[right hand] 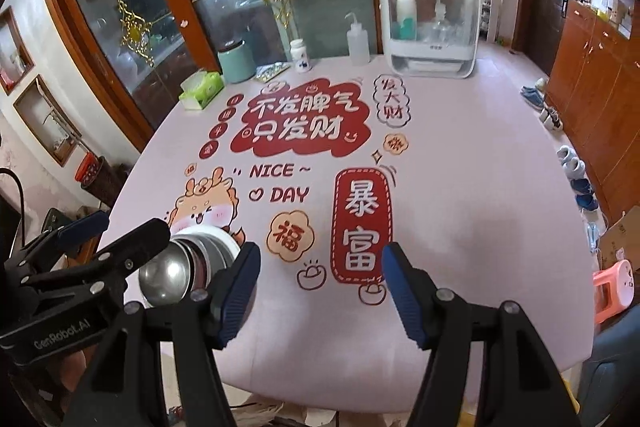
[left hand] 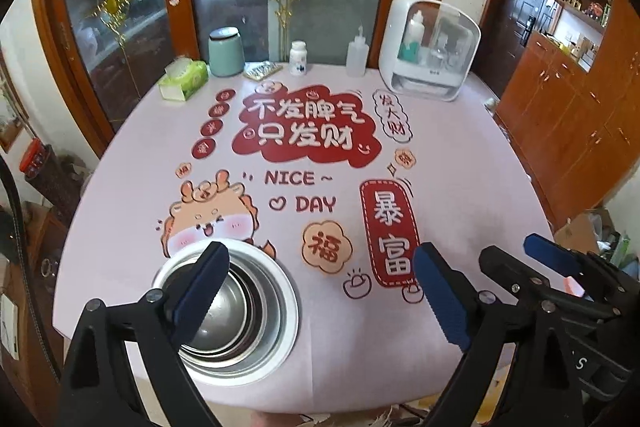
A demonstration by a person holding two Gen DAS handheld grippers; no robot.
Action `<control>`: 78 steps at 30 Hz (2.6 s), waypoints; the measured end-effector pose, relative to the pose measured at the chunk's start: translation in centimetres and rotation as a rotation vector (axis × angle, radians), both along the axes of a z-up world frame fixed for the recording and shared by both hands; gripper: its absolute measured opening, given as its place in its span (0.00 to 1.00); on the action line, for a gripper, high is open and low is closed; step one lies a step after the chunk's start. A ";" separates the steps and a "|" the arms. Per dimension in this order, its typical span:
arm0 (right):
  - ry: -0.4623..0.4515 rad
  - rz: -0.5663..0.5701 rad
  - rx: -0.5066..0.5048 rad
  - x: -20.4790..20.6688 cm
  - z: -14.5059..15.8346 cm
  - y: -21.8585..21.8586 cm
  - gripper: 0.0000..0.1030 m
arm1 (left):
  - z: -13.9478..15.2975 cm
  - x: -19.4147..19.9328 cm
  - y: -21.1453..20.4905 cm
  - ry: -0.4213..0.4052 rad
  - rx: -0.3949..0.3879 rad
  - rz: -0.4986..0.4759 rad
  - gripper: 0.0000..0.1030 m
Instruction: Organize plates and bowls
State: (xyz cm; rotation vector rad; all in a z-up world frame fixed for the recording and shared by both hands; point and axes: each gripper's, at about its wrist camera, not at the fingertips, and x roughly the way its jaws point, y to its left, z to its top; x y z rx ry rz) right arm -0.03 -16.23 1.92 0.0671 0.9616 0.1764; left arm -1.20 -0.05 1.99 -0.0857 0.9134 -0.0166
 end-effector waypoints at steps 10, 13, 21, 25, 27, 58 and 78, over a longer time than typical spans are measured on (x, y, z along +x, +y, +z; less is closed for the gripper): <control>-0.052 -0.016 -0.026 -0.1 1.0 -0.7 0.62 | 1.5 -0.6 -1.1 -0.061 0.058 0.056 0.97; -0.066 -0.020 -0.033 -0.2 1.3 -0.8 0.62 | 1.5 -0.6 -1.3 -0.060 0.061 0.058 0.97; -0.075 -0.016 -0.037 -0.1 1.4 -1.4 0.62 | 1.5 -0.6 -1.9 -0.048 0.083 0.075 0.97; -0.091 -0.013 -0.044 -0.2 1.7 -1.6 0.62 | 1.5 -0.5 -1.9 -0.046 0.079 0.087 0.97; -0.102 -0.019 -0.041 -0.3 1.9 -1.9 0.63 | 1.5 -0.4 -2.0 -0.046 0.079 0.088 0.97; -0.128 -0.024 -0.039 -1.4 2.7 -3.1 0.67 | 1.7 -1.7 -3.2 -0.056 0.080 0.076 0.97; -0.123 -0.040 -0.044 -2.4 2.6 -3.7 0.67 | 1.5 -2.8 -4.1 -0.047 0.085 0.074 0.97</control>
